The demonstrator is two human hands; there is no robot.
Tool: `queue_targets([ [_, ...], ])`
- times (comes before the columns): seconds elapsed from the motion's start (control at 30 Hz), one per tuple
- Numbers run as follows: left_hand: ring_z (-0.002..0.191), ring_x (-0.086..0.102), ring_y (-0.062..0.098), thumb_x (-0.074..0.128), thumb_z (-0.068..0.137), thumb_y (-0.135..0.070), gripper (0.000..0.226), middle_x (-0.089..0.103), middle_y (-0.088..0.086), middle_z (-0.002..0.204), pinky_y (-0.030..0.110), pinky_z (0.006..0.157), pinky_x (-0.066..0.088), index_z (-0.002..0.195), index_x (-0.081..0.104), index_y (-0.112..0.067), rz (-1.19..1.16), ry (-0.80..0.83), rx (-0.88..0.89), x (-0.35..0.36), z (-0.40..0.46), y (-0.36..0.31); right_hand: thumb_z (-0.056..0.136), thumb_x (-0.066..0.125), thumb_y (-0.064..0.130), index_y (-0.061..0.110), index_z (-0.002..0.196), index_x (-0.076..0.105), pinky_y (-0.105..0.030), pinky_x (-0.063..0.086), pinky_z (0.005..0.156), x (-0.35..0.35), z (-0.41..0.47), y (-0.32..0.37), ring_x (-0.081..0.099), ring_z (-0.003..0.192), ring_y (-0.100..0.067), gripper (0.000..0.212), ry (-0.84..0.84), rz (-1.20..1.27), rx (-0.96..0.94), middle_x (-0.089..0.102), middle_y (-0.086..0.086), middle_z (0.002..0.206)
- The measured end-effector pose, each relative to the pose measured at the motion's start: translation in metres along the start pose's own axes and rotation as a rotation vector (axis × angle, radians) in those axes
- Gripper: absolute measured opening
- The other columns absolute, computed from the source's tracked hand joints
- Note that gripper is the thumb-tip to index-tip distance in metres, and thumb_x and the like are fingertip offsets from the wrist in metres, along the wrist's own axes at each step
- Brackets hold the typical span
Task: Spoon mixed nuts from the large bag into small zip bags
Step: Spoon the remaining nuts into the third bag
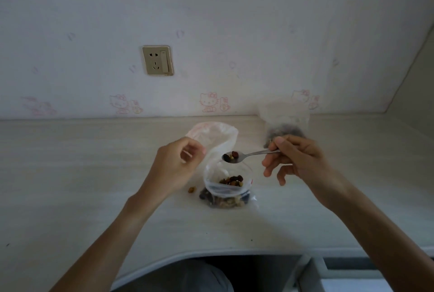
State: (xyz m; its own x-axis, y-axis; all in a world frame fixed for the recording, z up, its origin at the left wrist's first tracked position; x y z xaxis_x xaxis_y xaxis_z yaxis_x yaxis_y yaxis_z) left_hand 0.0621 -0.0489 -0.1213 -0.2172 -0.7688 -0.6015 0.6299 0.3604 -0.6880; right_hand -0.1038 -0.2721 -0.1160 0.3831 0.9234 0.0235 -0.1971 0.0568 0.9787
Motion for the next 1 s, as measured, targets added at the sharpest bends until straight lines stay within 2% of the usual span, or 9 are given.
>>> queue_targets([
  [0.13, 0.066, 0.066, -0.002, 0.062, 0.091, -0.065, 0.036, 0.072, -0.016, 0.071, 0.017, 0.061, 0.045, 0.081, 0.074, -0.032, 0.094, 0.187, -0.141, 0.019, -0.023, 0.009, 0.106, 0.046, 0.016, 0.004, 0.094, 0.065, -0.033, 0.054, 0.046, 0.015, -0.015, 0.01, 0.073, 0.071, -0.03, 0.025, 0.064, -0.255, -0.115, 0.074, -0.014, 0.082],
  [0.2, 0.063, 0.064, -0.003, 0.067, 0.092, -0.055, 0.028, 0.07, -0.018, 0.066, 0.015, 0.057, 0.042, 0.079, 0.074, -0.032, 0.097, 0.222, -0.165, 0.025, -0.029, 0.013, 0.107, 0.045, 0.018, 0.01, 0.094, 0.066, -0.034, 0.056, 0.05, 0.021, -0.024, 0.018, 0.072, 0.073, -0.022, 0.025, 0.089, -0.456, -0.201, 0.074, -0.005, 0.083],
  [0.3, 0.056, 0.061, -0.002, 0.07, 0.095, -0.041, 0.021, 0.069, -0.011, 0.063, 0.016, 0.057, 0.041, 0.078, 0.074, -0.029, 0.041, 0.202, -0.193, 0.027, -0.032, 0.02, 0.106, 0.041, 0.033, 0.018, 0.095, 0.066, -0.025, 0.052, 0.059, 0.032, -0.038, 0.031, 0.065, 0.071, -0.008, 0.031, 0.132, -0.834, -0.396, 0.068, 0.01, 0.081],
  [0.4, 0.048, 0.061, 0.007, 0.07, 0.097, -0.035, 0.021, 0.07, -0.001, 0.061, 0.018, 0.055, 0.045, 0.081, 0.073, -0.021, -0.081, 0.203, -0.22, 0.031, -0.038, 0.024, 0.109, 0.039, 0.035, 0.018, 0.101, 0.064, -0.032, 0.049, 0.058, 0.04, -0.041, 0.037, 0.058, 0.065, -0.008, 0.032, 0.153, -1.04, -0.576, 0.064, 0.011, 0.082],
  [0.47, 0.046, 0.061, 0.012, 0.07, 0.097, -0.034, 0.023, 0.07, 0.002, 0.061, 0.019, 0.052, 0.046, 0.082, 0.073, -0.017, -0.18, 0.196, -0.231, 0.032, -0.041, 0.027, 0.108, 0.038, 0.037, 0.018, 0.1, 0.064, -0.026, 0.048, 0.058, 0.041, -0.033, 0.035, 0.059, 0.066, -0.006, 0.033, 0.145, -0.975, -0.584, 0.063, 0.014, 0.081],
  [0.53, 0.047, 0.061, 0.013, 0.071, 0.097, -0.034, 0.024, 0.07, 0.004, 0.061, 0.02, 0.052, 0.047, 0.082, 0.073, -0.015, -0.241, 0.19, -0.239, 0.032, -0.042, 0.029, 0.108, 0.042, 0.03, 0.016, 0.096, 0.065, -0.021, 0.049, 0.057, 0.039, -0.017, 0.031, 0.064, 0.068, -0.007, 0.03, 0.099, -0.773, -0.497, 0.067, 0.015, 0.081],
  [0.63, 0.047, 0.059, 0.013, 0.071, 0.096, -0.033, 0.024, 0.067, 0.003, 0.059, 0.019, 0.053, 0.045, 0.08, 0.073, -0.015, -0.314, 0.198, -0.249, 0.034, -0.043, 0.031, 0.108, 0.045, 0.017, 0.012, 0.094, 0.064, -0.032, 0.052, 0.048, 0.033, 0.017, 0.017, 0.071, 0.07, -0.019, 0.024, -0.037, -0.435, -0.286, 0.074, -0.003, 0.083],
  [0.77, 0.047, 0.055, 0.013, 0.071, 0.097, -0.028, 0.021, 0.065, 0.002, 0.061, 0.018, 0.053, 0.044, 0.081, 0.075, -0.017, -0.404, 0.171, -0.273, 0.033, -0.045, 0.036, 0.11, 0.045, 0.018, 0.003, 0.098, 0.063, -0.03, 0.051, 0.046, 0.037, 0.054, -0.011, 0.072, 0.069, -0.025, 0.027, -0.121, -0.123, -0.006, 0.076, -0.012, 0.081],
  [1.0, 0.049, 0.058, 0.012, 0.071, 0.097, -0.031, 0.021, 0.066, -0.001, 0.062, 0.016, 0.05, 0.043, 0.078, 0.075, -0.024, -0.441, 0.135, -0.307, 0.03, -0.044, 0.038, 0.108, 0.048, 0.022, 0.0, 0.106, 0.067, -0.026, 0.052, 0.05, 0.048, 0.074, -0.067, 0.067, 0.057, -0.018, 0.029, -0.178, -0.072, 0.333, 0.076, -0.011, 0.077],
])
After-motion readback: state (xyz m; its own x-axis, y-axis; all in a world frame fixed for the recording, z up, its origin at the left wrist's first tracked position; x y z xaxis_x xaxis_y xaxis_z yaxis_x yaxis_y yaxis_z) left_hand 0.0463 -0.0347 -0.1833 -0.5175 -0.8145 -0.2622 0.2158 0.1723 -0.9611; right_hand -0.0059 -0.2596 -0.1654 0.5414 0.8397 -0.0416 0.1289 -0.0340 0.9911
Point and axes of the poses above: each hand's wrist, its own z-axis towards the middle knuckle, its own x-axis out of the palm, y = z × x, the point moved 6 cm from there along z, towards the middle knuckle
